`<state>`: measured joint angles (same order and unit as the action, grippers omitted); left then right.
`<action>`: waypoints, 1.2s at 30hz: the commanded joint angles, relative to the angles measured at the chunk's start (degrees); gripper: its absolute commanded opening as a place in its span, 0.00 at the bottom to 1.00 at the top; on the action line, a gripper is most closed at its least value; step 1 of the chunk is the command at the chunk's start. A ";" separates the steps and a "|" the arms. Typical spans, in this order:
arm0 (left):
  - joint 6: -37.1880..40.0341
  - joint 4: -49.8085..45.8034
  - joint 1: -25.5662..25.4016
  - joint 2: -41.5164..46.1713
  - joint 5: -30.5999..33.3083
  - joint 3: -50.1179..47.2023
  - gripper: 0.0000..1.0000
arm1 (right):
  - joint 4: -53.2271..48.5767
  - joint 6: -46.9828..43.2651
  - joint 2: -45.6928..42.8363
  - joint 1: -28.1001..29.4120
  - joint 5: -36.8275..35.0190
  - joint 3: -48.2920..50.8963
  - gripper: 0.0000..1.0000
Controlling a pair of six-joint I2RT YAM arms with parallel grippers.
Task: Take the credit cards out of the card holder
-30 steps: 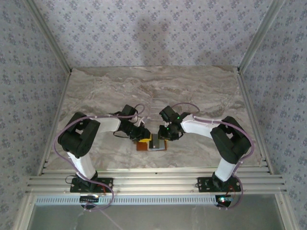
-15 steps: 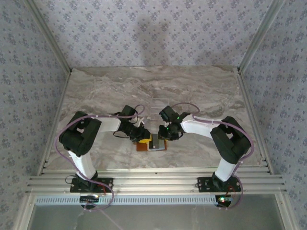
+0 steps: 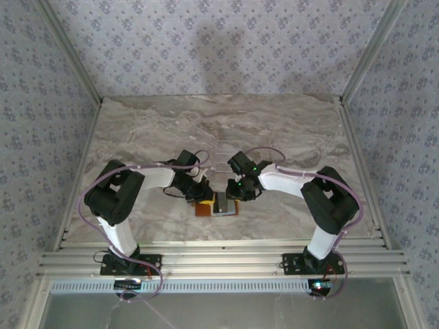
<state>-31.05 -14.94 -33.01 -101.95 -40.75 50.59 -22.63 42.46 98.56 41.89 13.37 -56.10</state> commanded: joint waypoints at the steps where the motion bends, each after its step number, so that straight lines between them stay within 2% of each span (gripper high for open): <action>1: 1.30 -4.24 -0.10 2.29 4.17 0.07 0.07 | -2.44 0.43 0.93 0.35 -1.78 1.15 0.23; 5: 2.11 -5.78 0.93 4.26 4.71 -0.22 0.06 | -2.52 0.70 -0.55 -0.22 -2.54 1.97 0.27; 12: 3.98 -8.44 2.52 6.75 4.04 0.11 0.06 | -2.52 0.70 -1.41 -0.71 -2.57 2.39 0.27; 18: -0.10 -2.38 2.44 7.02 -3.68 -0.74 0.11 | -2.18 0.71 -0.37 -0.36 -1.75 1.79 0.27; 24: -1.68 -0.08 1.42 6.59 -4.69 -0.75 0.15 | -2.13 0.83 0.06 0.03 -1.53 1.61 0.27; 28: -1.93 0.00 0.81 6.11 -4.00 -0.60 0.16 | -2.16 0.64 0.06 0.12 -1.57 1.47 0.27; 36: 1.30 -7.27 0.03 6.30 2.48 1.61 0.10 | -2.51 0.78 -0.53 0.22 -2.07 1.67 0.27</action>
<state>-32.01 -17.93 -32.60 -96.38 -40.91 50.61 -22.24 42.65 97.71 41.76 12.88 -55.11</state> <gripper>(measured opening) 0.105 0.271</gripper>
